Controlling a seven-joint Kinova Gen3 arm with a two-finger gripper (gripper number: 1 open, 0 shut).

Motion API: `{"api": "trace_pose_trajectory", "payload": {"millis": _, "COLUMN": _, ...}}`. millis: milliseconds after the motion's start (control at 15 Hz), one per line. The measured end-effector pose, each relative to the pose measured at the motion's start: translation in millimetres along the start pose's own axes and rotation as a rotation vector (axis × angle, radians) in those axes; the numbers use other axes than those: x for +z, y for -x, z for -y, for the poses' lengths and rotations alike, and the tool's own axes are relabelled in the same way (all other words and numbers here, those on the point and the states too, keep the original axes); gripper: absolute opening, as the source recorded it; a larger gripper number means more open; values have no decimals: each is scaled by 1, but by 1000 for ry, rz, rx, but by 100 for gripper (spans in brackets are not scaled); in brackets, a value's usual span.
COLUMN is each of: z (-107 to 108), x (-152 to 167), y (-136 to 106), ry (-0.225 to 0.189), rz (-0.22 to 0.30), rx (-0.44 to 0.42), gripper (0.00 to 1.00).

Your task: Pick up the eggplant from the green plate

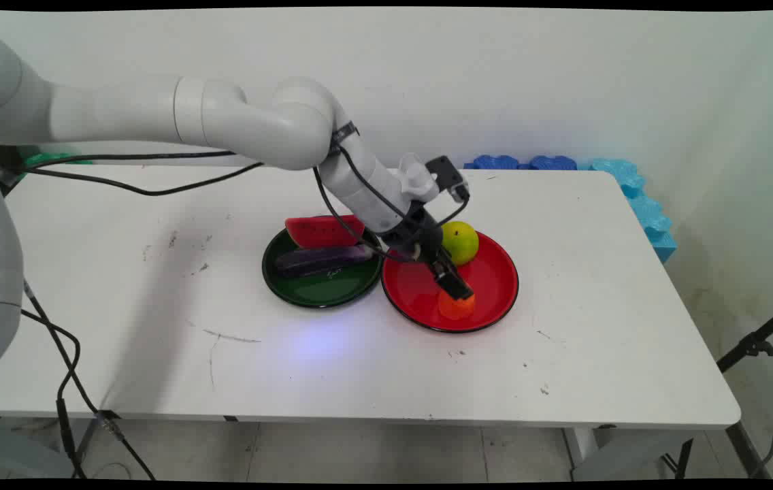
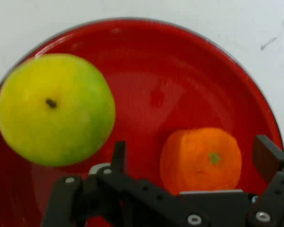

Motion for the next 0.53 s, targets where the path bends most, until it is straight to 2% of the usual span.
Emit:
{"api": "trace_pose_trajectory", "payload": {"millis": 200, "z": 1, "x": -21, "y": -7, "ry": -2, "rz": -28, "rx": 17, "gripper": 100}}
{"api": "trace_pose_trajectory", "payload": {"millis": 533, "z": 15, "x": -90, "y": -3, "ry": -12, "rz": -45, "rx": 82, "gripper": 100}}
